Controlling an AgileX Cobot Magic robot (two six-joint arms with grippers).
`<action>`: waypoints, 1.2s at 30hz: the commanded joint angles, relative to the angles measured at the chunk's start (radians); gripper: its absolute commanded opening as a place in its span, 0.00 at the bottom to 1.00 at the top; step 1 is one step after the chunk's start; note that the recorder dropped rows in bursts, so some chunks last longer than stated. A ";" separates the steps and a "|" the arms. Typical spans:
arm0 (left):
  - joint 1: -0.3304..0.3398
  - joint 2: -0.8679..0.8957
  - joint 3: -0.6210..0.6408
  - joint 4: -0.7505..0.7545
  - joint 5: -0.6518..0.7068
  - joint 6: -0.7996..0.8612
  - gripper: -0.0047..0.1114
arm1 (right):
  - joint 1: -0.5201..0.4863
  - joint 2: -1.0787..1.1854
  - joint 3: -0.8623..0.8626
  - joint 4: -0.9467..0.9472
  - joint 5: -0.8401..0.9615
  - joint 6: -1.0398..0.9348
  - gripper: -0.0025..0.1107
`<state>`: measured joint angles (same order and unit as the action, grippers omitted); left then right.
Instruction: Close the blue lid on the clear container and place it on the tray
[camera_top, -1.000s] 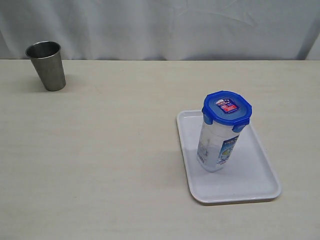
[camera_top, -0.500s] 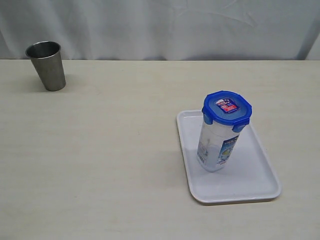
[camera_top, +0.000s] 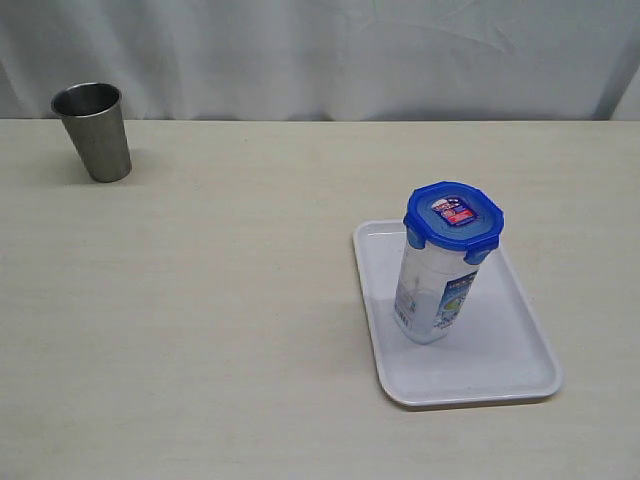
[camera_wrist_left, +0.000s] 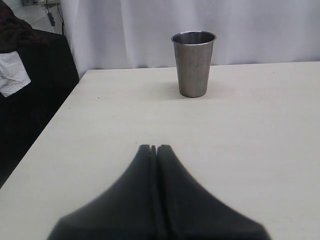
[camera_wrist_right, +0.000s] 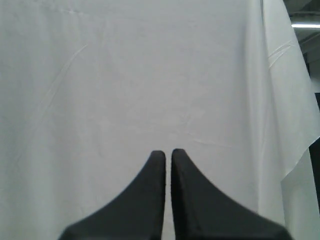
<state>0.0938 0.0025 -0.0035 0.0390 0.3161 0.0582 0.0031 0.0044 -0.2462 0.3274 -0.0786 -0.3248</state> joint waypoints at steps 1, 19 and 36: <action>0.004 -0.002 0.004 0.001 -0.006 0.002 0.04 | 0.001 -0.004 0.062 -0.161 -0.015 0.158 0.06; 0.004 -0.002 0.004 0.001 -0.006 0.002 0.04 | 0.001 -0.004 0.246 -0.468 0.045 0.370 0.06; 0.004 -0.002 0.004 0.001 -0.006 0.002 0.04 | 0.001 -0.004 0.246 -0.392 0.411 0.370 0.06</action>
<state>0.0938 0.0025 -0.0035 0.0390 0.3161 0.0582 0.0031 0.0044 -0.0034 -0.0691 0.3099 0.0419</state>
